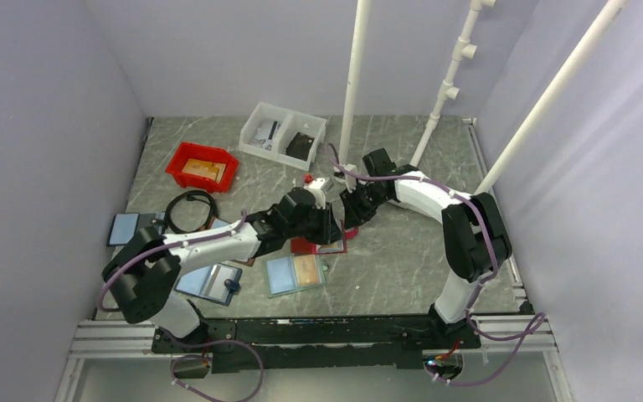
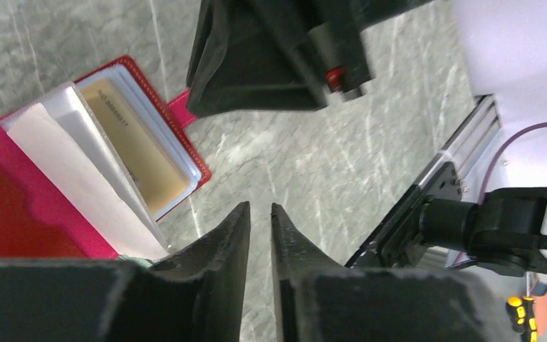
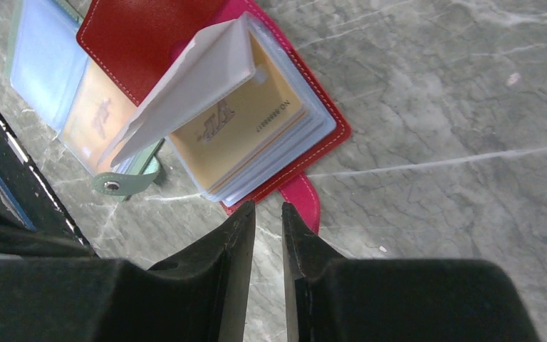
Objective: Take the credit cards out of the card holder
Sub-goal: Remove the credit card from the card holder.
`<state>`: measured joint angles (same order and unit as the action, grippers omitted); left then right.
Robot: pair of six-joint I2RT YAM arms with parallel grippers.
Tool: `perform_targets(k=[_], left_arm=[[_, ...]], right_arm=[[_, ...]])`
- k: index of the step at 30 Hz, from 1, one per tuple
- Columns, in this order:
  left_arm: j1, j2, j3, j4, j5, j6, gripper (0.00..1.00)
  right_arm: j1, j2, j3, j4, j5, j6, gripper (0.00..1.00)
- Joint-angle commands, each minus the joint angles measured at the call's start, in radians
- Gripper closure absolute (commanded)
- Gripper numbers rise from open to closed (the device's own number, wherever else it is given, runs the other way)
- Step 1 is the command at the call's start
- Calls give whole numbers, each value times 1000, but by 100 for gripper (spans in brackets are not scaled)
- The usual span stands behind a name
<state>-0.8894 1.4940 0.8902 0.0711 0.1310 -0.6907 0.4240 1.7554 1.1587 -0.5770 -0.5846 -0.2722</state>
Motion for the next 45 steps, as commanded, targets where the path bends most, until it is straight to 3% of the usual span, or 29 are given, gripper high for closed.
perform_targets(k=[1,10,18,32,39,45], left_arm=[[-7,59,19,50,17,-10,80],[-4,178,51,-51,-128,-14,81],[5,193,76,-148,-265,-31,62],[65,177,22,-112,-187,-34,46],[82,174,-14,-79,-150,-34,50],[93,167,-41,-46,-145,-44,54]], right_arm=[[-14,0,15,31,1,21,77],[-16,-3,16,25,-15,13,79],[-9,-3,18,20,-74,10,78],[34,73,31,26,-82,26,78],[44,84,35,35,-37,32,77],[70,89,32,58,93,51,78]])
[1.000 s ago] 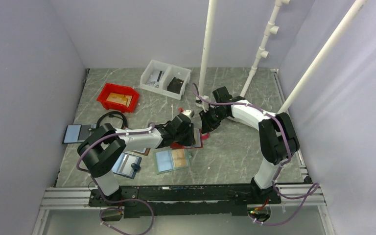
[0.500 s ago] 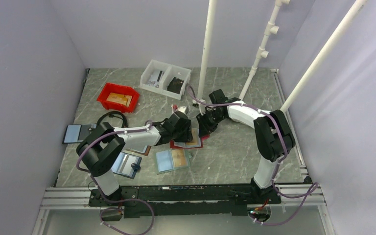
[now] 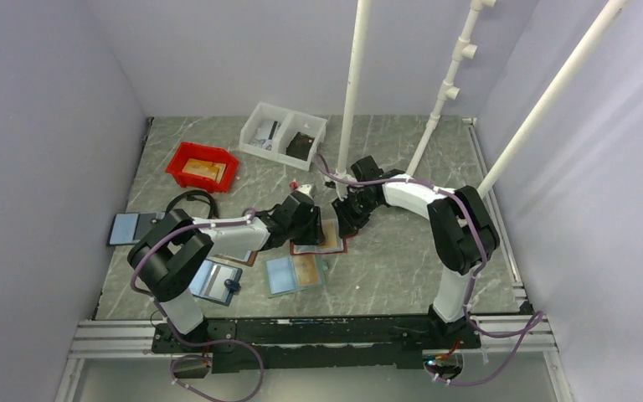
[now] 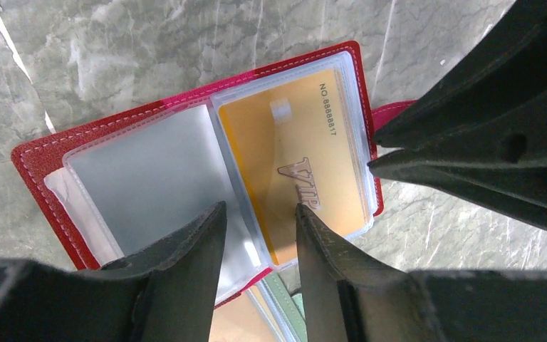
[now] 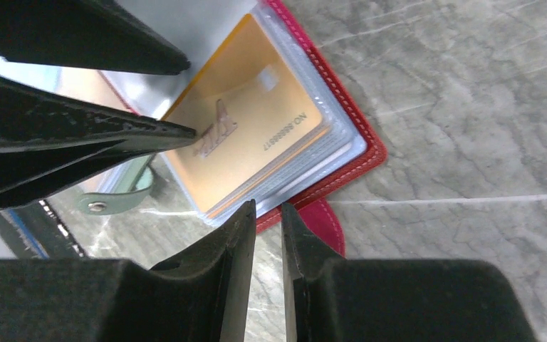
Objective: Take the credit cards out of the card holder
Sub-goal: Remove the credit card from the card holder.
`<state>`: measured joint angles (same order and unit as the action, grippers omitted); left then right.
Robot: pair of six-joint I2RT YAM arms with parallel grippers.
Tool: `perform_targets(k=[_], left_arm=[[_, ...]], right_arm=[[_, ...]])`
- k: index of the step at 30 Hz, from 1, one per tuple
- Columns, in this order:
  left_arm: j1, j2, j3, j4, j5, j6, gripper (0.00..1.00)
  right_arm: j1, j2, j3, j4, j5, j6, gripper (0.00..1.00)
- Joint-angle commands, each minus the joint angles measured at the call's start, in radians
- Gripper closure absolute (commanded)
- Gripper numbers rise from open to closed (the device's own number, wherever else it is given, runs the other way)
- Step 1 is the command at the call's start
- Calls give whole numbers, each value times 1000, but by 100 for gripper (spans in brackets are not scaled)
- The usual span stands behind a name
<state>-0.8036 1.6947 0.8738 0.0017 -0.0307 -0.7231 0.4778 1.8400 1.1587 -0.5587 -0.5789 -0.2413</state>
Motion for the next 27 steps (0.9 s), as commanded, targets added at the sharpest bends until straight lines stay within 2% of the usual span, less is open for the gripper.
perform_targets(k=[1,13,19,27], left_arm=[[7,-35,-28,27,19,-12,54],[14,-49,-59,89,105,-9,48],[17,-66,-93,142,156,-7,39],[24,-50,-97,173,201,-4,32]], right_arm=[[20,6,32,42,98,22,78],[64,4,44,29,79,1,78],[64,0,45,21,51,-10,77],[64,-5,48,16,49,-11,76]])
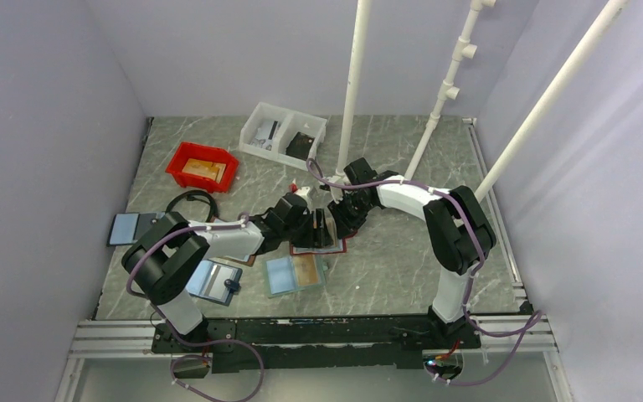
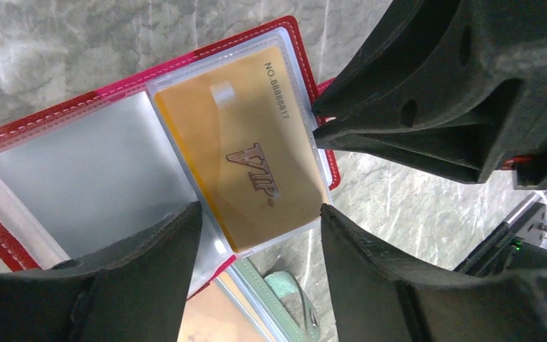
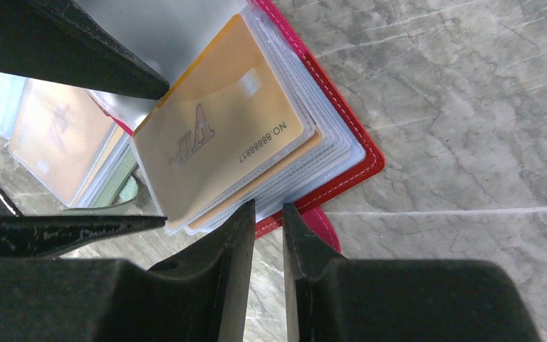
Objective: Take the credit cards out of the card holder
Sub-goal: Remove the credit card from the card holder.
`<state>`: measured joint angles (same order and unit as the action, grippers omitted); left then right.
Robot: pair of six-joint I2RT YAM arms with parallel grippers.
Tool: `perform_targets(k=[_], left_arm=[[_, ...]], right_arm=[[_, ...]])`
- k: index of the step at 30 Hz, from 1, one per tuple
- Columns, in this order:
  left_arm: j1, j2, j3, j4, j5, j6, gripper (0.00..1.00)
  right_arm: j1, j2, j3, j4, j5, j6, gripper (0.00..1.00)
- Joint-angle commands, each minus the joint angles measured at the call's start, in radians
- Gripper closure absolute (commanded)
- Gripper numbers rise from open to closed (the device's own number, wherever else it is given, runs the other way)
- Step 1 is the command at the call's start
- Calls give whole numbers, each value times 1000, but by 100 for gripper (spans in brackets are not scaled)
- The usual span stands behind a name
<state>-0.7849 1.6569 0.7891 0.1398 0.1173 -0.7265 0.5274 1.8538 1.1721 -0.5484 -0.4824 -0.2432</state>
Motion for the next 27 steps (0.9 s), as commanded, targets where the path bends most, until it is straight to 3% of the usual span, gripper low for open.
perform_targets(k=[1,8,27], left_arm=[[7,-13,-16,44,61,-1,31],[12,-16,-21,55,81,10,22],[15,62,102,-162,-25,29,23]], right_arm=[[14,-18,35,5,-49,-10,76],[13,-16,37,2,-56,-11,76],[14,-17,38,-1,-70,-10,76]])
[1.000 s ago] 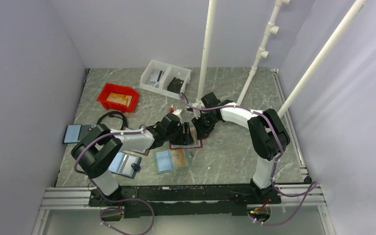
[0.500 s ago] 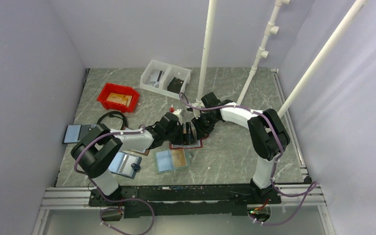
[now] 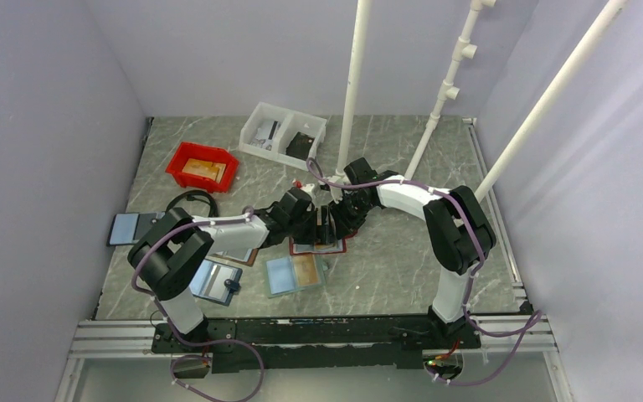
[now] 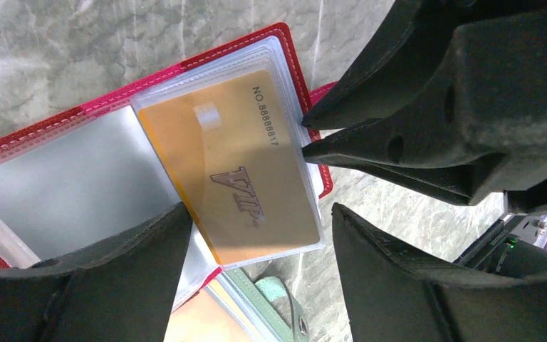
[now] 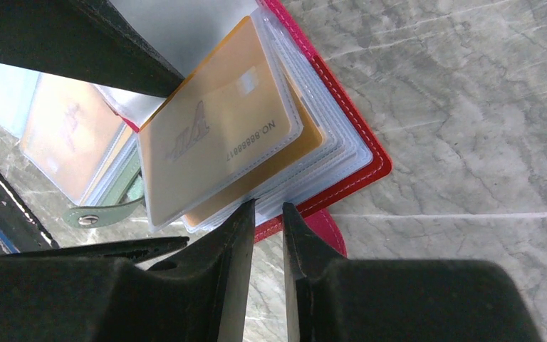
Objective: Take the credit cards out of the card holder
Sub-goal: Remove the credit card from the card holder.
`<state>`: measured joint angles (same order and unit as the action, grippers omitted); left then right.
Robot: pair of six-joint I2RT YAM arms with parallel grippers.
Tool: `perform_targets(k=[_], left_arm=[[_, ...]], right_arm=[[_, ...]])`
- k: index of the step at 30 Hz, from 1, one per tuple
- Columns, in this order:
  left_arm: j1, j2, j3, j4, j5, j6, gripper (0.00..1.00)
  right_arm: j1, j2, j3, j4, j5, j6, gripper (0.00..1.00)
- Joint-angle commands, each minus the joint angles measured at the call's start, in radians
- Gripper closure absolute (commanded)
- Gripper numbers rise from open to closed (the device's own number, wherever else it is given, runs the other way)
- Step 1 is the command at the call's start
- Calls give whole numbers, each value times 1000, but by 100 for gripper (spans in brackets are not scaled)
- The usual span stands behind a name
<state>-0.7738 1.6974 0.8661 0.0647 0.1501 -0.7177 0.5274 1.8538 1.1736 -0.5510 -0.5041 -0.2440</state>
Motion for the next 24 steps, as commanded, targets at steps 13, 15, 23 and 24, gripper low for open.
perform_targets(k=[13,15,23,24], left_arm=[[8,-44,-15,-82,-69,2,35],[16,-52,-25,-73,-56,-6,35],[69,-70,-107,72,47,-58,39],[74,-71,-115,87,62,-64,40]], right_arm=[[11,-35,37,0,-39,-13,76],[11,-42,35,0,-37,-15,76],[9,-90,37,-7,-44,-30,71],[9,-98,35,-9,-45,-33,70]])
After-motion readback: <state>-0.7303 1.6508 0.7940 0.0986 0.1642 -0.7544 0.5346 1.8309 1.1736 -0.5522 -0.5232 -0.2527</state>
